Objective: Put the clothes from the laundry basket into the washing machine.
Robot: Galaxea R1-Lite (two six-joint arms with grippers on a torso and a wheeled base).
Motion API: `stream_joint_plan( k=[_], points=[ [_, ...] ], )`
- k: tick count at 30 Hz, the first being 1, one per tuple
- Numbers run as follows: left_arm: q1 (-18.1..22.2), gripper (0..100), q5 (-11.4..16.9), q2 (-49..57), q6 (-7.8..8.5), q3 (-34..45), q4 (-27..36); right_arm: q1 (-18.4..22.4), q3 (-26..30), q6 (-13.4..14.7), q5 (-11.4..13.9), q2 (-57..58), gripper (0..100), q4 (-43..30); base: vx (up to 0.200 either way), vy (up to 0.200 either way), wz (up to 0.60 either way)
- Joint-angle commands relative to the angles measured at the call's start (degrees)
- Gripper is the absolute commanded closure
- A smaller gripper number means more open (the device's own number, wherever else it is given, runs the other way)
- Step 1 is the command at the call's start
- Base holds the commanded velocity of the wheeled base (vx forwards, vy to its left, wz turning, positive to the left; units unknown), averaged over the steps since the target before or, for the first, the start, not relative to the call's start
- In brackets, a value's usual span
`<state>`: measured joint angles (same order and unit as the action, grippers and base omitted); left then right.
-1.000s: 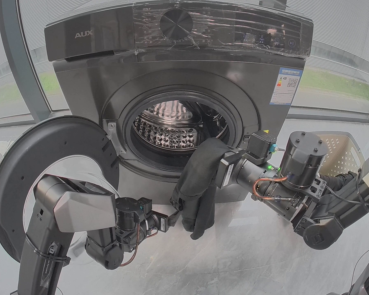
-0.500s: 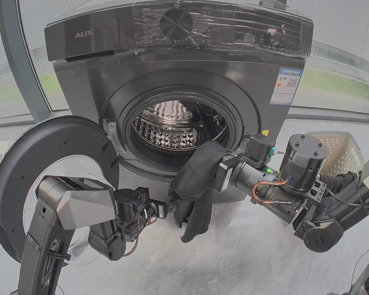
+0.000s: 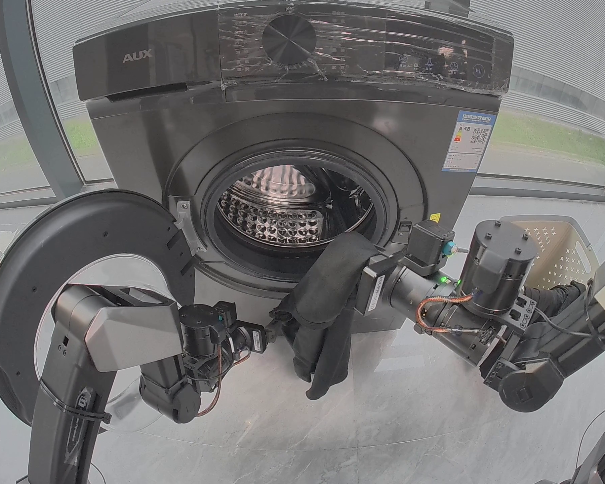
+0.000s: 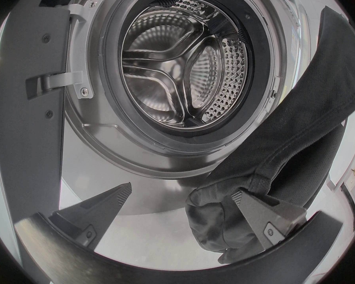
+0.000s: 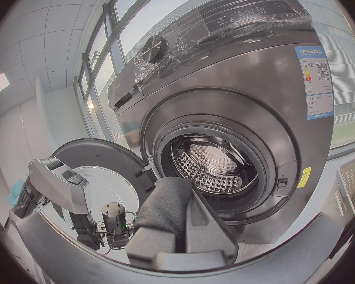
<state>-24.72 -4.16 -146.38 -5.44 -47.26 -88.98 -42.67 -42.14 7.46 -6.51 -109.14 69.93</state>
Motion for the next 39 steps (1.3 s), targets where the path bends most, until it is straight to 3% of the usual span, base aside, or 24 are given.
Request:
stream_joint_plan(
  k=[1, 15, 22, 27, 28, 39],
  points=[
    [-0.2, 0, 0.1, 0.2, -0.01, 0.3, -0.3, 0.0, -0.2, 0.0, 0.0, -0.3, 100, 0.0, 0.000, 0.000, 0.00],
    [-5.5, 0, 2.0, -0.3, 0.08, 0.3, -0.3, -0.4, -0.3, 0.0, 0.0, -0.4, 100, 0.0, 0.000, 0.000, 0.00],
    [-5.1, 0, 2.4, -1.1, 0.25, -1.6, -0.3, -0.6, 0.0, 0.1, 0.0, -0.3, 100, 0.0, 0.000, 0.000, 0.00],
    [-4.3, 0, 2.9, -2.6, 1.39, -3.0, -0.3, -0.7, 0.0, 0.1, 0.0, -0.3, 100, 0.0, 0.000, 0.000, 0.00],
    [-4.3, 100, 2.9, -2.6, 1.39, -3.0, -0.3, -0.7, 0.0, 0.1, 0.0, -0.3, 100, 0.0, 0.000, 0.000, 0.00],
    [-4.0, 100, 3.8, 0.9, 1.31, -3.4, -0.3, -0.4, 0.5, 0.4, 0.1, -0.2, 100, 0.6, 0.000, 0.000, 0.00]
  ],
)
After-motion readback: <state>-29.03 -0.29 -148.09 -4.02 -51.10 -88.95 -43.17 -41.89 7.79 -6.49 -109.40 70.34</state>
